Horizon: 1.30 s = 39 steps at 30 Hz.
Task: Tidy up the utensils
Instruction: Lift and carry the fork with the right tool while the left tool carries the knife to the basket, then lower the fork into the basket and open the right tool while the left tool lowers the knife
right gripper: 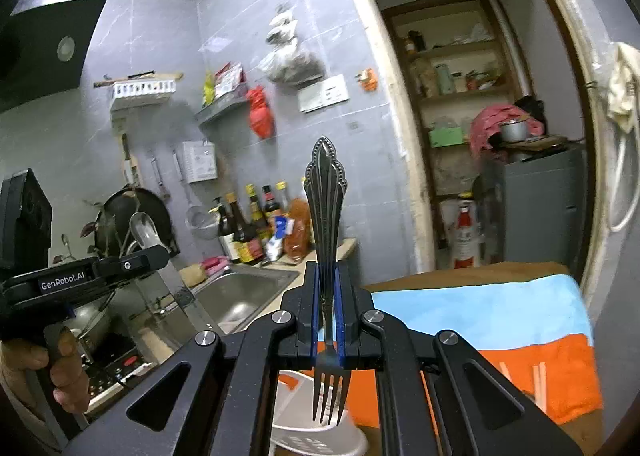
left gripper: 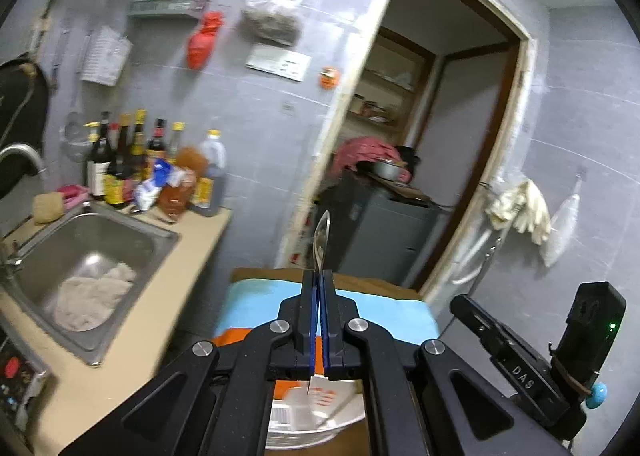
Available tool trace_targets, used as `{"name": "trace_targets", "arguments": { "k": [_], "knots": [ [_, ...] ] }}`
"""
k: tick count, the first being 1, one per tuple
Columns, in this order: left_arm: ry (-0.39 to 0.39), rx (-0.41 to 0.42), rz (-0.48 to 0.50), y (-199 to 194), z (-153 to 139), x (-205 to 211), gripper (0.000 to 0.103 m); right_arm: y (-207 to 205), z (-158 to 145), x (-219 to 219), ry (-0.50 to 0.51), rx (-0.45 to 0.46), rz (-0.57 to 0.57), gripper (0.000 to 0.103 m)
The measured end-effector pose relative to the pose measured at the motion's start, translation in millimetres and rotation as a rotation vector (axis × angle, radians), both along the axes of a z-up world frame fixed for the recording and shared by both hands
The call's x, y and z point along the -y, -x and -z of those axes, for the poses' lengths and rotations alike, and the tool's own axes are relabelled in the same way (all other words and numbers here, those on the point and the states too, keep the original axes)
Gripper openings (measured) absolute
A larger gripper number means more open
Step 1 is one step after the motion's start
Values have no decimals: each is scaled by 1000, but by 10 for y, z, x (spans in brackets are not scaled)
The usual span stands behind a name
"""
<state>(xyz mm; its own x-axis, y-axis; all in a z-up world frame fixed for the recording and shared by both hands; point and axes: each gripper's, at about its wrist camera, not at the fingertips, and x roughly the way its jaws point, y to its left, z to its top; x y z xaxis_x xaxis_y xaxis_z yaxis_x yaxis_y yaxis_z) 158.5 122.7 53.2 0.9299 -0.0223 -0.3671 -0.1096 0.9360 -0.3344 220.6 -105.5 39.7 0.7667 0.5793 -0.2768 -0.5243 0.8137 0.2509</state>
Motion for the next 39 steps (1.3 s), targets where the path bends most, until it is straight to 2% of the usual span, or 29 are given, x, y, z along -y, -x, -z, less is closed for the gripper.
{"name": "trace_targets", "arguments": {
  "k": [8,17,23,29,39],
  "knots": [
    [23,-79,-69,-23,365,-301,2,-155,255,-395,49,-22,-52,6],
    [32,-168,-74,-145,756,-298,2,-306,708,-544,70,-102,-102,6],
    [8,-209,-79,-194,943,-221,2,-341,948,-576,58,-148,-123,7],
    [2,-277,-79,-228,1048,-183,2,-344,1063,-604,51,-174,-134,7],
    [40,-321,-57,-217,1077,-180,4,-330,1113,-545,34,-225,-143,7]
  ]
}}
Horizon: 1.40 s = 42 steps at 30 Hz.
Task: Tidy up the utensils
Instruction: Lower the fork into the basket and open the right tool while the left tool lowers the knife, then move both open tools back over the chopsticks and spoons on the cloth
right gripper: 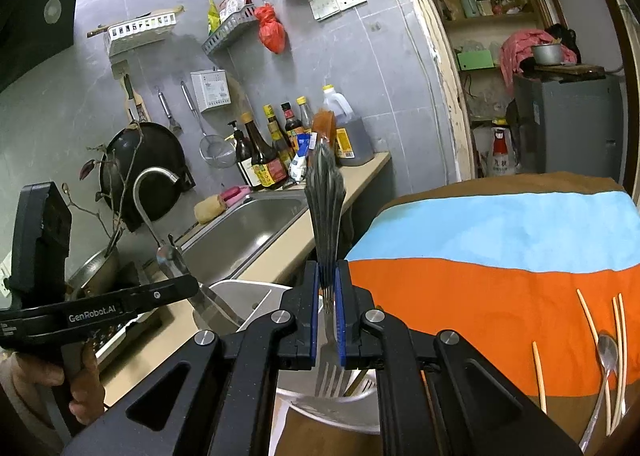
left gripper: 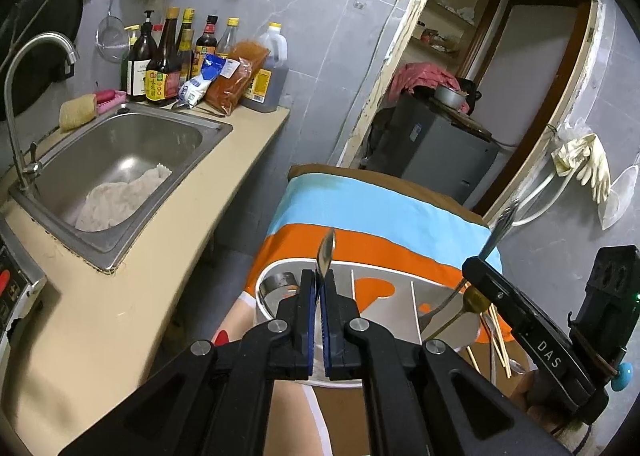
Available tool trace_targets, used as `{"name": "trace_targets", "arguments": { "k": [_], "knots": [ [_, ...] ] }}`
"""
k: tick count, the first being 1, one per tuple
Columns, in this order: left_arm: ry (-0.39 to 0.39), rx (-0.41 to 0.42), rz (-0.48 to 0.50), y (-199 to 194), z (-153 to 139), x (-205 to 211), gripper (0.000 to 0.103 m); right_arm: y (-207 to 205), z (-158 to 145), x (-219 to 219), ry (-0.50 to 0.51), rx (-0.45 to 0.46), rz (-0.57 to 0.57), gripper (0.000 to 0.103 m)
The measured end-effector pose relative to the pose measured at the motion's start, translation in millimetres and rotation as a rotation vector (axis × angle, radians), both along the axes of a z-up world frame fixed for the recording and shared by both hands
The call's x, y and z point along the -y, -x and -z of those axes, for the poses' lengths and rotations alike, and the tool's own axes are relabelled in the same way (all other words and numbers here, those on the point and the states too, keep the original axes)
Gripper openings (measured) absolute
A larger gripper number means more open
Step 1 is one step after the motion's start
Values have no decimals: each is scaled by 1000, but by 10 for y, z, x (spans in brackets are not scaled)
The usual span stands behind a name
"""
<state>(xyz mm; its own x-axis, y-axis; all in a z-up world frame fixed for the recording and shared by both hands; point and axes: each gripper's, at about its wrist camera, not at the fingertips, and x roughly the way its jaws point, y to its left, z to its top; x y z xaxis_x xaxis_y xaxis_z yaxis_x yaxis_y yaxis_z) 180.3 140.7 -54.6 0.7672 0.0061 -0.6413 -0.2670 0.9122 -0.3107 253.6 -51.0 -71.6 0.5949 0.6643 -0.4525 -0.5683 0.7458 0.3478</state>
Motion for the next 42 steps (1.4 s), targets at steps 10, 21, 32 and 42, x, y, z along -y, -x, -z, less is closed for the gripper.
{"name": "trace_targets", "arguments": {
  "k": [10,21,32,42],
  "knots": [
    [10,105,0,99,-160,43,44,63,-82,118,-36,4,17,12],
    [-41,220,-8,134,-370,380,80,234,-581,552,-75,142,130,55],
    [-125,383,28,84,-629,1112,103,468,-1096,1326,-13,317,297,101],
    [-184,408,68,-72,-553,1907,103,480,-1175,2044,29,360,372,101]
  ]
}}
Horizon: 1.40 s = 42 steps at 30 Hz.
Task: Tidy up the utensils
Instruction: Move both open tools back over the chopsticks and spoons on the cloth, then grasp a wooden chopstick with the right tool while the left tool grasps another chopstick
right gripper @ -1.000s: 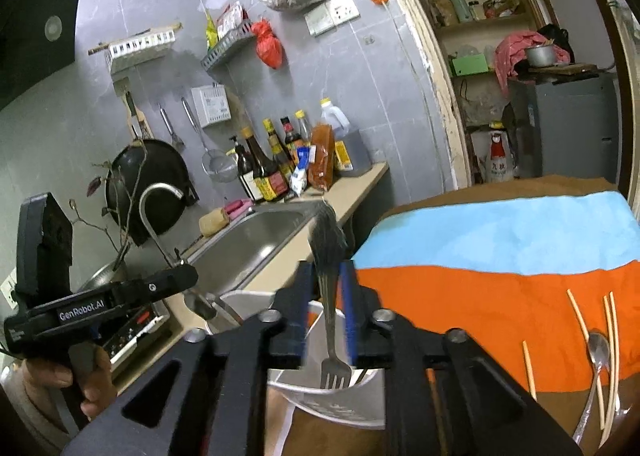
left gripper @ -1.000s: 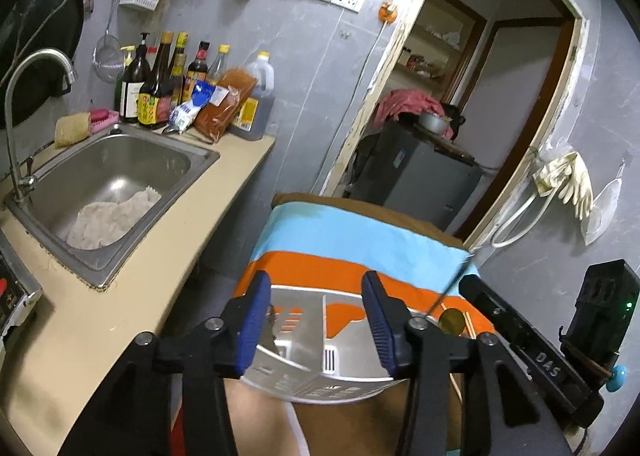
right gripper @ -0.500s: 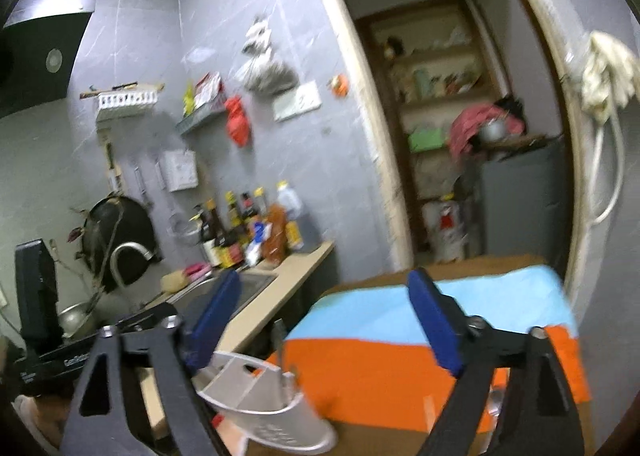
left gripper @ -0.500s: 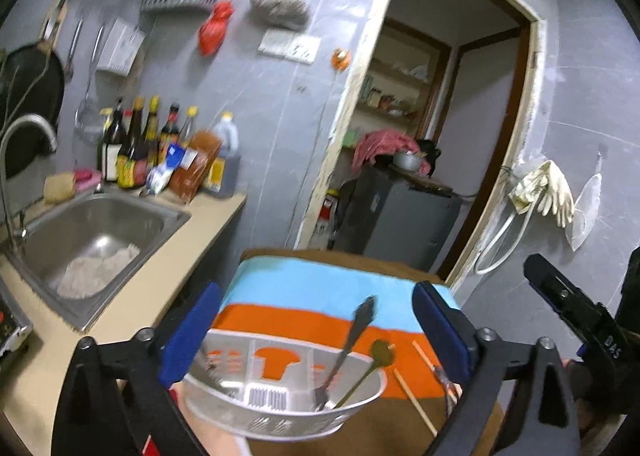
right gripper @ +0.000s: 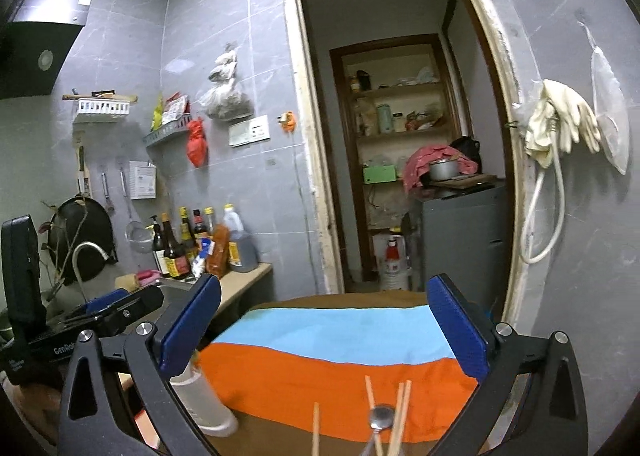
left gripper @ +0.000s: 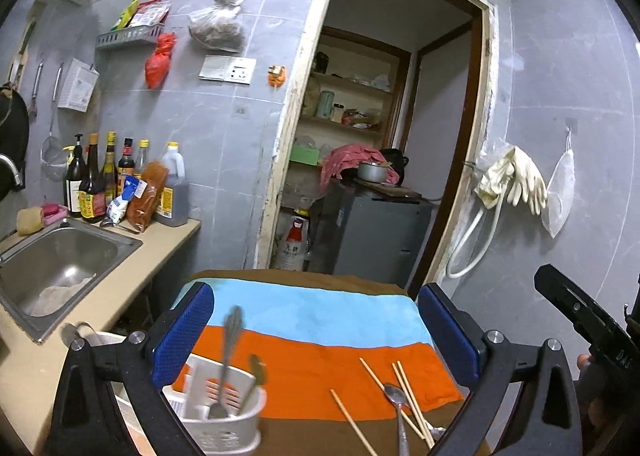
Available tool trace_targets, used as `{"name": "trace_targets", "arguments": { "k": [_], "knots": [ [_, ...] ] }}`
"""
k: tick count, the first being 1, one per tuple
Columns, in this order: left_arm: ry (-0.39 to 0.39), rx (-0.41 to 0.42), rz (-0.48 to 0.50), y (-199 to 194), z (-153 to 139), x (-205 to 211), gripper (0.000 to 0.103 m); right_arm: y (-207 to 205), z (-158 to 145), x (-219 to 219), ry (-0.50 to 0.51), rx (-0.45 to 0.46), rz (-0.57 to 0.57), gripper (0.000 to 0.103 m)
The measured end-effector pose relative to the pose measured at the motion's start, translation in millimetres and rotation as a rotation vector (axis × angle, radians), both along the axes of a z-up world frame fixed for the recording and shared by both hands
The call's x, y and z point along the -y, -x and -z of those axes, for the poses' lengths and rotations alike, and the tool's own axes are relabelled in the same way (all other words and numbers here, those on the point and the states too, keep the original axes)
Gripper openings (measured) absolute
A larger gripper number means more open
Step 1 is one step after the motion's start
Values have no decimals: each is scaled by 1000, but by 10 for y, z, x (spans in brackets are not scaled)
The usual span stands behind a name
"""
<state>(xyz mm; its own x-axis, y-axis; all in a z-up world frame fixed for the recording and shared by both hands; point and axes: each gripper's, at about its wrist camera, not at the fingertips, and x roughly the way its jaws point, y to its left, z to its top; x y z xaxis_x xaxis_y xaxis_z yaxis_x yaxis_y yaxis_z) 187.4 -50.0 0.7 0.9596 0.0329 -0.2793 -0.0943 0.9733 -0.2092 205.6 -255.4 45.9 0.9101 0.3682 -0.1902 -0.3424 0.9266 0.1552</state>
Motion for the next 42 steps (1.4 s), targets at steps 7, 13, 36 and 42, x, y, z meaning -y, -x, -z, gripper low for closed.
{"name": "trace_targets", "arguments": {
  "k": [7,13,36,42],
  "knots": [
    [-8,-27,-50,-94,310,478,103,-194,311,418,13,-35,17,101],
    [-38,-89,-90,-272,587,685,103,-425,627,742,15,-104,55,101],
    [124,-477,14,-1013,1689,691,78,-1615,2124,546,75,-565,-98,34],
    [153,-578,22,-1157,1846,699,51,-1735,2380,423,78,-650,-153,24]
  ]
}}
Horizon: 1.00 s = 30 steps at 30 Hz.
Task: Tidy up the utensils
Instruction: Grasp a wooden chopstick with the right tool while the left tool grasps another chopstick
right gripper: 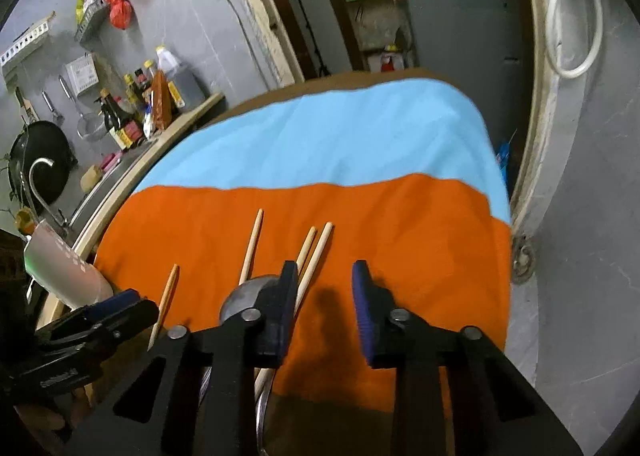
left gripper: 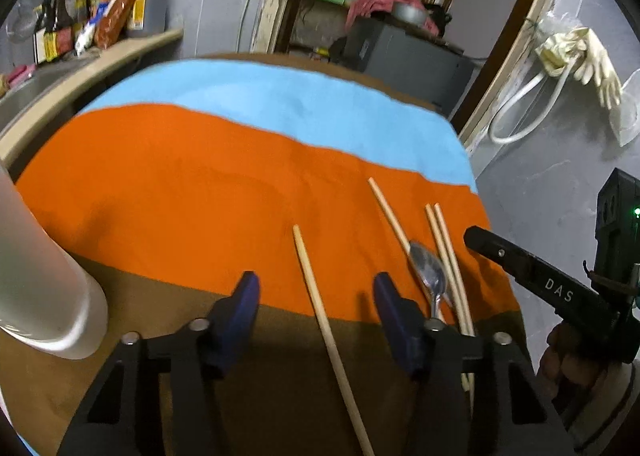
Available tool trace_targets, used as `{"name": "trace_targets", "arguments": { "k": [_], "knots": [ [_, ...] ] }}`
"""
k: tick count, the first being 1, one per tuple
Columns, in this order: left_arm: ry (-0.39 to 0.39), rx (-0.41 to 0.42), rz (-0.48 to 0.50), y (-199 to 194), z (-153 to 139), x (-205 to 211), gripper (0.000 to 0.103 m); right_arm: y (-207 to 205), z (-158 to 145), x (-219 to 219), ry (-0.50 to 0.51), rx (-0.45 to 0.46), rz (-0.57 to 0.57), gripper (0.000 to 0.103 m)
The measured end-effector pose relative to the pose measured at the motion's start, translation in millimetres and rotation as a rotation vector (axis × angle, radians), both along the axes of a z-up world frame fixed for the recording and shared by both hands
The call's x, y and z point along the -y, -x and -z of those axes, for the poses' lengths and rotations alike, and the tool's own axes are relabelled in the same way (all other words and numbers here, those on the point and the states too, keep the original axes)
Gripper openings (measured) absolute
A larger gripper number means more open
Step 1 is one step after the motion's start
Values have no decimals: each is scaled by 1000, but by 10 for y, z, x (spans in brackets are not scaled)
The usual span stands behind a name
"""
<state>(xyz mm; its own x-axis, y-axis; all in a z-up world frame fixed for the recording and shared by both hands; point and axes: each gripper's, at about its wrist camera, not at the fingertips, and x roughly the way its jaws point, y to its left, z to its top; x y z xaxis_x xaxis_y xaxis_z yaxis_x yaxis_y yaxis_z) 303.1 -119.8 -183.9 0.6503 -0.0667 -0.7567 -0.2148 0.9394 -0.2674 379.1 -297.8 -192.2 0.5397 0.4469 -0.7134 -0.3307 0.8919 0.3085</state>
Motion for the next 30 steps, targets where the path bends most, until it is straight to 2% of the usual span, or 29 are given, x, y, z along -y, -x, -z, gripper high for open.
{"name": "trace_targets", "arguments": {
  "k": [6,8,10,13,15,17,21,25,30],
  "knots": [
    [11,-36,7,-66,51,-10,37,-91,155,-95,-15,-59,-28,23],
    [9,-54,16,-107,61,-7,27,-132,178,-106,-16,-77,-34,18],
    [14,-75,32,-166,77,-2,24,-165,225,-148,-18,-102,-37,17],
    [54,-102,50,-231,105,-15,15,-212,248,-161,-32,-129,-30,12],
    [64,-120,60,-275,112,-18,15,-256,269,-139,-63,-167,-18,10],
    [72,-137,60,-307,118,-33,9,-294,305,-111,-104,-212,0,8],
    [123,-151,42,-307,110,-90,5,-238,341,-86,-151,-224,3,6],
    [166,-76,65,-177,-47,-75,5,-66,182,-139,-143,-156,-4,5],
    [158,67,102,-1,-412,-28,5,157,-123,-46,-213,-72,31,4]
  ]
}}
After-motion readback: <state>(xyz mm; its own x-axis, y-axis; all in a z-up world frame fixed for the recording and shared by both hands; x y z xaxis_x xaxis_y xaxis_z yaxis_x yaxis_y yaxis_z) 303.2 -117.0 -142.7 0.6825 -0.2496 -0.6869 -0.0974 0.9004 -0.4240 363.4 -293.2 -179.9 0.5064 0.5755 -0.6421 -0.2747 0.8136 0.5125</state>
